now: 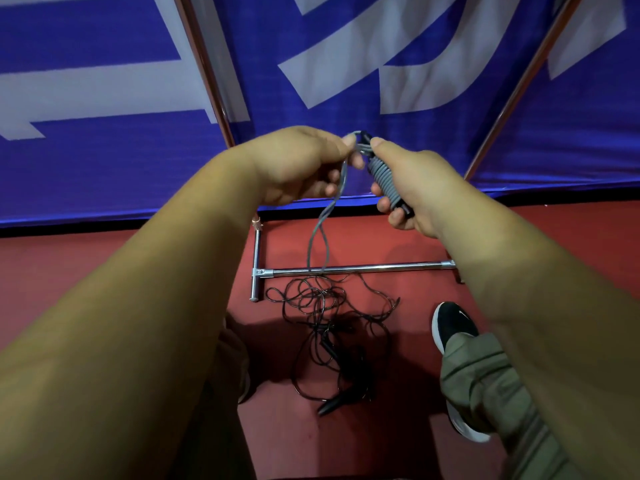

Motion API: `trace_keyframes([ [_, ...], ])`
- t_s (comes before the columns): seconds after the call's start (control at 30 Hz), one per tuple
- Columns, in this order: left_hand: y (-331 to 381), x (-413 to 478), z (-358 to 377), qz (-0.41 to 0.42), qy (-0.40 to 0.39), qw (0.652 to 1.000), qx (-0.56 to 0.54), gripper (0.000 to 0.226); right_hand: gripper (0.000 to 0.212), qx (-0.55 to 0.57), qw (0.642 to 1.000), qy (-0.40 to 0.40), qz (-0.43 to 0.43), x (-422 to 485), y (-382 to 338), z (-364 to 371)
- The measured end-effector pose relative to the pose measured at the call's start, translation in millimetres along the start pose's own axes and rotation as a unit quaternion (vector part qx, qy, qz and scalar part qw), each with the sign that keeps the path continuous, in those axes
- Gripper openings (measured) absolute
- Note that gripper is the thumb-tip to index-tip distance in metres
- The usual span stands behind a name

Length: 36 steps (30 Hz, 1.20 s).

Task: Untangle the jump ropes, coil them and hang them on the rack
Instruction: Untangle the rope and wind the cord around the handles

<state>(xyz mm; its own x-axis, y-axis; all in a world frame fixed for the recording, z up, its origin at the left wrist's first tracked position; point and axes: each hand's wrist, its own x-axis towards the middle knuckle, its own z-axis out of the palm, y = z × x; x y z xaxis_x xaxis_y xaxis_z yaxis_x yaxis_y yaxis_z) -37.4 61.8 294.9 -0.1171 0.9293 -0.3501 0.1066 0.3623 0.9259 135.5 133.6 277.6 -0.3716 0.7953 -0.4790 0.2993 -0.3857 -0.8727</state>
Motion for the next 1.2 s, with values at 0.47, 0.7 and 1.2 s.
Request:
trace_keyframes([
  [0.47,-1.4,1.1,-4.9,0.139,0.021,0.959,0.246,0.020,0.043,0.063,0.996,-0.063,0.003,-3.5,-12.4,-13.6],
  [0.7,-3.8,3.0,-0.1,0.132,0.074,0.933,0.326,0.021,0.033,0.071,0.990,-0.120,0.024,-9.0,-12.2,-10.5],
  [1.2,-1.3,-7.3,-3.4,0.112,0.006,0.984,0.142,0.014,0.043,0.107,0.976,-0.190,0.024,-21.8,-22.3,-17.7],
])
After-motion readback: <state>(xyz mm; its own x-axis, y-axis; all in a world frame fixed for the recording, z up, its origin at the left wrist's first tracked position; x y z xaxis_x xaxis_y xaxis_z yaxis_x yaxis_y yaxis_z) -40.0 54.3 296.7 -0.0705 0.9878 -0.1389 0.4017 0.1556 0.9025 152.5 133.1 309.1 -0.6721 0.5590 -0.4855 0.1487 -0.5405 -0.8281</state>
